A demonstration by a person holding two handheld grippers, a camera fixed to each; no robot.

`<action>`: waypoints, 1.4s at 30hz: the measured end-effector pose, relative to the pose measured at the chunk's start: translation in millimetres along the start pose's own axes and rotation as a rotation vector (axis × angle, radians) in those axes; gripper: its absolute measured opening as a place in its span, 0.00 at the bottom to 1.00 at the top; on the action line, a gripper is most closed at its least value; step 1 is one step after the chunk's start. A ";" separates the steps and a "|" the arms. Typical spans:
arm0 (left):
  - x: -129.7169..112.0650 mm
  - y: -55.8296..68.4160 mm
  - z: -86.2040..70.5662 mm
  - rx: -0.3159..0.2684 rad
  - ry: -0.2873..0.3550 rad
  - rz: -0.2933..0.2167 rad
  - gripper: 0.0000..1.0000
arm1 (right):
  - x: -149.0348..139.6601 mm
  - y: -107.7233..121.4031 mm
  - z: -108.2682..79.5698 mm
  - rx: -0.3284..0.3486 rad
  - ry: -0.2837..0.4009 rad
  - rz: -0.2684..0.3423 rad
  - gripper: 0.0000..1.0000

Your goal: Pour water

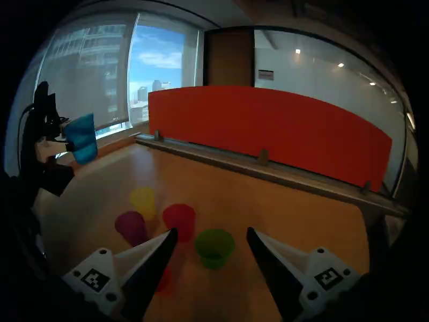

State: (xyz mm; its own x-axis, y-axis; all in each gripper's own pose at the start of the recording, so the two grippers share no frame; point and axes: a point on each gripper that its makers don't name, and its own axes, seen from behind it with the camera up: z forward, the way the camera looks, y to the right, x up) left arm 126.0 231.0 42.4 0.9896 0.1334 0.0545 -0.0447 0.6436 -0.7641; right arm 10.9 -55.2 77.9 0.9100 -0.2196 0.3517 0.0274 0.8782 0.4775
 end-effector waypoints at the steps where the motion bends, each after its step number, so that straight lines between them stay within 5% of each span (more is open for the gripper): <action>1: 3.9 -1.6 -1.4 0.005 0.008 -0.004 0.81 | -0.2 -0.4 0.8 0.001 0.000 -0.001 1.00; 20: 41.1 -18.6 -17.8 0.052 0.080 -0.039 0.81 | -10.8 -4.4 16.0 0.008 -0.015 -0.026 0.99; 42: 44.8 -40.6 -26.1 0.095 0.086 -0.033 0.81 | -66.2 5.1 52.6 0.012 -0.131 -0.020 1.00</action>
State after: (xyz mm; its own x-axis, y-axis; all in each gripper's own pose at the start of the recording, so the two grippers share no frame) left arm 175.8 191.1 59.0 0.9986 0.0483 0.0206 -0.0202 0.7157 -0.6981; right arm -71.0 -58.5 99.4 0.8475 -0.2911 0.4438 0.0393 0.8684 0.4944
